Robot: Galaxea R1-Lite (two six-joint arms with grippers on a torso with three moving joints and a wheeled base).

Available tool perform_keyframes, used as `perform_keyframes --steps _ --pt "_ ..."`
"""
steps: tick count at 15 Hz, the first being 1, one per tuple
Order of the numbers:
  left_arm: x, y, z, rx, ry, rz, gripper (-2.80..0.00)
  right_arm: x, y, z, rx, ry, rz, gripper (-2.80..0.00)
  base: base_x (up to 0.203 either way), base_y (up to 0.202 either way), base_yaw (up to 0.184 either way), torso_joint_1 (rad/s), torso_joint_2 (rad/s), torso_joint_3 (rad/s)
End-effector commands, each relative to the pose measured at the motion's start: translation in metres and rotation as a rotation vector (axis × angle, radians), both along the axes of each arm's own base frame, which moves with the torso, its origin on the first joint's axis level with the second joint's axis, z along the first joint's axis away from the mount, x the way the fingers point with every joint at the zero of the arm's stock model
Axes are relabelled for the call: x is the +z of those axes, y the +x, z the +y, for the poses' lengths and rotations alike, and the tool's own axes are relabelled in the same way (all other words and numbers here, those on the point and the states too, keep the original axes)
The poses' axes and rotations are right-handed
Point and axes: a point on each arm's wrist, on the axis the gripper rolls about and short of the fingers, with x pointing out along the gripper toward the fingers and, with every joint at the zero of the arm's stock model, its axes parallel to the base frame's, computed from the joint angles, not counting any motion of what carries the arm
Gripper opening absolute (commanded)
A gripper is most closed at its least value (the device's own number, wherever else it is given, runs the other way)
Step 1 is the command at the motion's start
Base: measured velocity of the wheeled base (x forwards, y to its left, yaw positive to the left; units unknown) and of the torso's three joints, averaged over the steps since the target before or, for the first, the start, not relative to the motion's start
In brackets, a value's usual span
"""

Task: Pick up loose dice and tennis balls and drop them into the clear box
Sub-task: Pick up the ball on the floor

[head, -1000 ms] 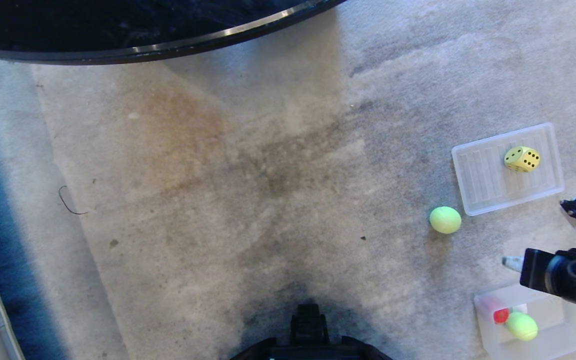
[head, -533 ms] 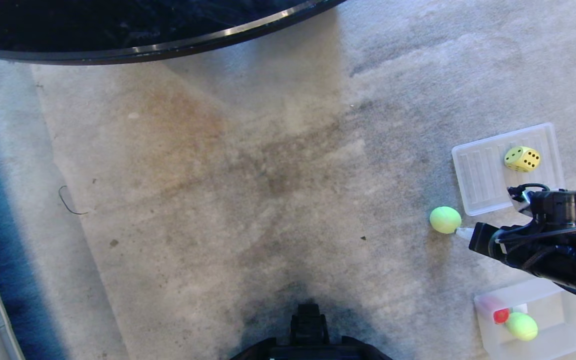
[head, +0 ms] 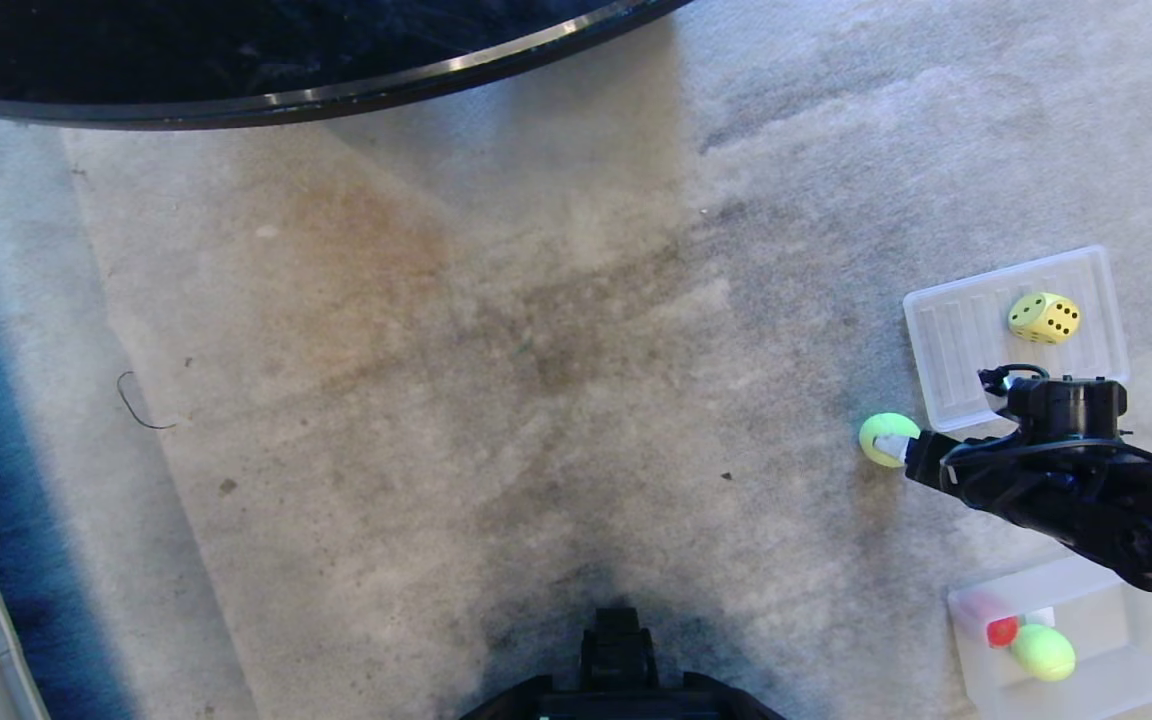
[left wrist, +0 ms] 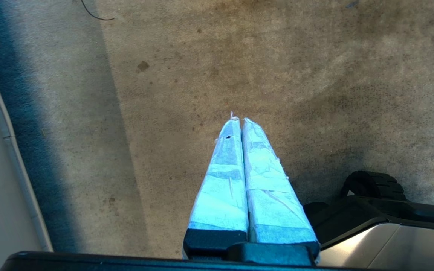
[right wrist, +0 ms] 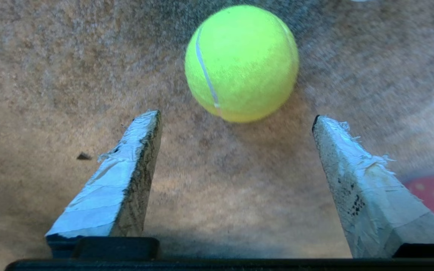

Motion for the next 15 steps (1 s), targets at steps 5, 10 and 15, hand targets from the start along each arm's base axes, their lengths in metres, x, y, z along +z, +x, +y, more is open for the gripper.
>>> perform_keyframes --steps 5,10,15 --pt "0.000 0.000 0.000 0.000 -0.001 0.000 -2.80 -0.030 0.023 0.000 -0.001 0.000 0.012 0.00 0.000 0.000 0.000 0.000 0.00 0.000" --pt "0.000 0.000 0.000 0.000 -0.001 0.000 -2.80 -0.034 0.041 -0.002 -0.050 -0.014 -0.040 0.00 0.000 0.000 0.000 0.000 0.00 0.000" --pt "0.000 0.000 0.000 0.000 -0.001 0.000 -2.80 -0.037 0.048 -0.002 -0.054 0.005 -0.094 -2.80 0.000 0.000 0.000 0.000 0.00 0.000"
